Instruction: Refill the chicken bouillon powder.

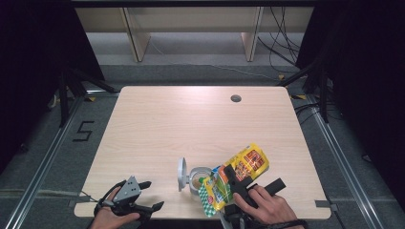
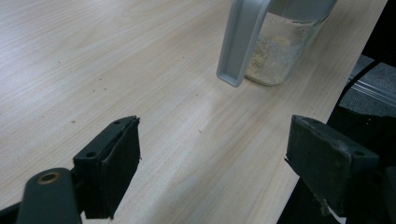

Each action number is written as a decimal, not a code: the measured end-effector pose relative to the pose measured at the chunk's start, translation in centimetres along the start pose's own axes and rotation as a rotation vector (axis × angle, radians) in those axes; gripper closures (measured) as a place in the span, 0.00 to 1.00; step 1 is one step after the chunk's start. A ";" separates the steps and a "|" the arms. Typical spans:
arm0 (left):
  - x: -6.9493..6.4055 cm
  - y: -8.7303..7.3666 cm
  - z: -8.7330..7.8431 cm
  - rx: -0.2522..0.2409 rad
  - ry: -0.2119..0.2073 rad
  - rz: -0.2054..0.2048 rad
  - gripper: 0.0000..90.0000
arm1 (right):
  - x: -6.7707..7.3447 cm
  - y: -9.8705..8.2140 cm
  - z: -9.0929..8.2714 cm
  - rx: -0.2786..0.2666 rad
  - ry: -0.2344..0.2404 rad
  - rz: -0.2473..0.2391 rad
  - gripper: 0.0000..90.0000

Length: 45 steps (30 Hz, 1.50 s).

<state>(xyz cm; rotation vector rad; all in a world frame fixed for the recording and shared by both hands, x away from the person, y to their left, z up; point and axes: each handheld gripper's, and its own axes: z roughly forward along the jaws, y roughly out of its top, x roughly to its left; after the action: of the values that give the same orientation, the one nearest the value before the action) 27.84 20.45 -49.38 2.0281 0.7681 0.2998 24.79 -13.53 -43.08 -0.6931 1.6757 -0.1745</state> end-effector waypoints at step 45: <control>0.3 0.1 -0.1 0.015 -0.005 0.059 0.19 | 0.0 -0.5 -0.1 0.003 -0.001 -0.014 0.63</control>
<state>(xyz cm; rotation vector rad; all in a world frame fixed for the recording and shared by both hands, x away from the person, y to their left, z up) 28.04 20.67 -49.21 2.0676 0.7106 0.3233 24.91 -13.95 -42.81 -0.7032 1.6701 -0.1866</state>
